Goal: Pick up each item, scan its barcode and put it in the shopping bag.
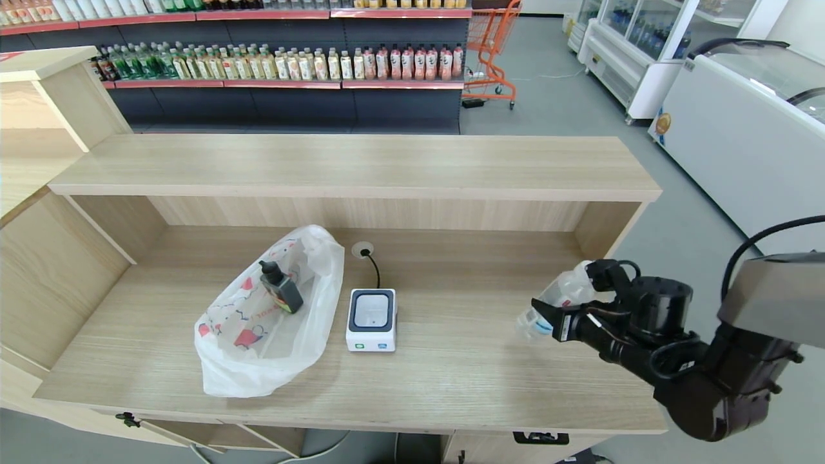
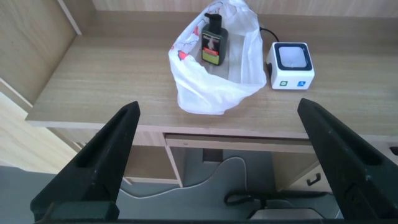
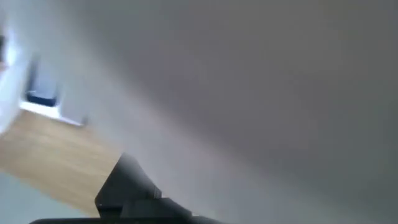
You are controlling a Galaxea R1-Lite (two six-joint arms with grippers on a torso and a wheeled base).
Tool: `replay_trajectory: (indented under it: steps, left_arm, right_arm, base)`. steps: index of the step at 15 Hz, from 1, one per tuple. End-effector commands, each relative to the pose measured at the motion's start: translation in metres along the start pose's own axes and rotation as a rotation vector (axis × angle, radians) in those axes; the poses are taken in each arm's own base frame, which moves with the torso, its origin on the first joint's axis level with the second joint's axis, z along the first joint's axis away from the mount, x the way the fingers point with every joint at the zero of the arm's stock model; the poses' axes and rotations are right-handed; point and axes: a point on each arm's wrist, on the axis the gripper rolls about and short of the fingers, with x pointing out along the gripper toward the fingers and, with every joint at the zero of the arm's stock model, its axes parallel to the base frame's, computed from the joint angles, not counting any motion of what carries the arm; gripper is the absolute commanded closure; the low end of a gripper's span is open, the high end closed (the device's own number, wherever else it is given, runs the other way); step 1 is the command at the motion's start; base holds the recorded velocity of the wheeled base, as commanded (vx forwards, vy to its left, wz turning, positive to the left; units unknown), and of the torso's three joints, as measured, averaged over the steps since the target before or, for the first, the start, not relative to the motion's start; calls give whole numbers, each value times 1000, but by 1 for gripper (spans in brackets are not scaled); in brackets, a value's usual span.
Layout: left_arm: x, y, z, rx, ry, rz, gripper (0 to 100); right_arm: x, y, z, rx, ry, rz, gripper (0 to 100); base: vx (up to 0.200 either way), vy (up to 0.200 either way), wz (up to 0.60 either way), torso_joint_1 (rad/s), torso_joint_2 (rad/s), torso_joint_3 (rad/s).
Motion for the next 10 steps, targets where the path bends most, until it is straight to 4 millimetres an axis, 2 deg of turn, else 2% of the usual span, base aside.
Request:
replay_trajectory:
  steps: [1, 3, 4, 6, 7, 10]
  left_arm:
    - [0, 0, 0, 0, 0, 0, 0]
    - [0, 0, 0, 0, 0, 0, 0]
    - [0, 0, 0, 0, 0, 0, 0]
    - [0, 0, 0, 0, 0, -2, 0]
    - [0, 0, 0, 0, 0, 0, 0]
    - [0, 0, 0, 0, 0, 0, 0]
  right_arm:
    - [-72, 21, 92, 103, -71, 348, 100]
    - [-104, 32, 108, 62, -79, 555, 100]
    - [-112, 35, 110, 41, -85, 620, 100]
    - [-124, 40, 111, 19, -82, 707, 100]
    - [-127, 41, 104, 10, -60, 738, 100]
    - [-132, 45, 104, -35, -62, 818, 100]
  base:
    - [0, 0, 0, 0, 0, 0]
    - [0, 0, 0, 0, 0, 0]
    - [0, 0, 0, 0, 0, 0]
    - [0, 0, 0, 0, 0, 0]
    - [0, 0, 0, 0, 0, 0]
    - [0, 0, 0, 0, 0, 0]
